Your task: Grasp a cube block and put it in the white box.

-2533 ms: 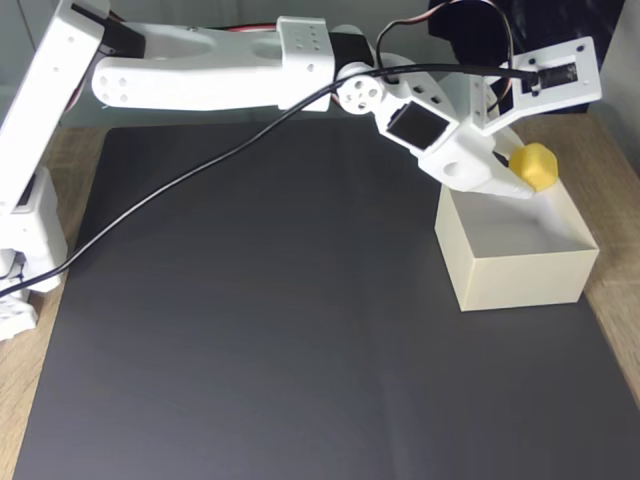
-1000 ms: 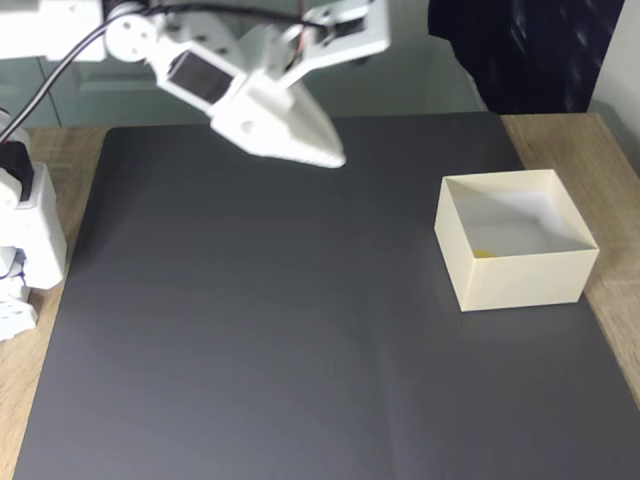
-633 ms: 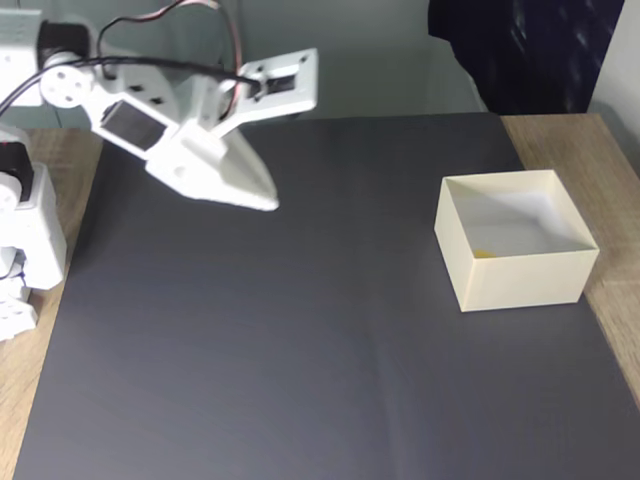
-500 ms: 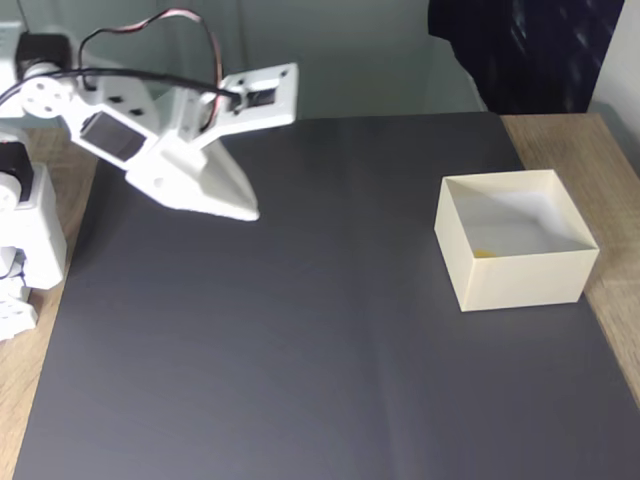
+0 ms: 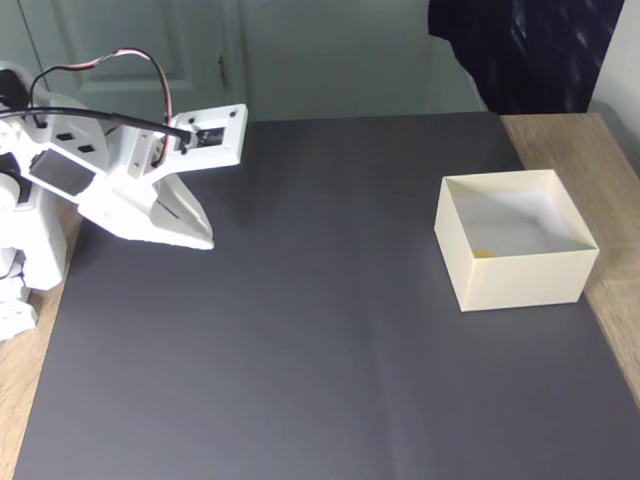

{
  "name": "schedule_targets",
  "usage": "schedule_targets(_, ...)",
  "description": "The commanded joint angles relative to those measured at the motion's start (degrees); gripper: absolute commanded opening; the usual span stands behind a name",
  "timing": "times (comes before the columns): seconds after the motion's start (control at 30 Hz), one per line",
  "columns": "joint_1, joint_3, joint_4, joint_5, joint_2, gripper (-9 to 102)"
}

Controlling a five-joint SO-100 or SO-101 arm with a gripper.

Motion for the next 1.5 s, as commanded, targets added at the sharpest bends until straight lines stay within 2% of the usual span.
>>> schedule_targets(0.0,0.7,0.44,0.18,0.18,0.53,1)
schedule_targets(0.43,2.29,2.9,9.14,-1.14,0.62,1)
schedule_targets(0.83,2.64,4.92,13.27,-5.1,0.62,0)
schedule_targets(1.27,3.78,5.01,15.12,-13.01,0.62,1)
schedule_targets(1.47,3.78,5.01,15.21,-13.62,0.62,1)
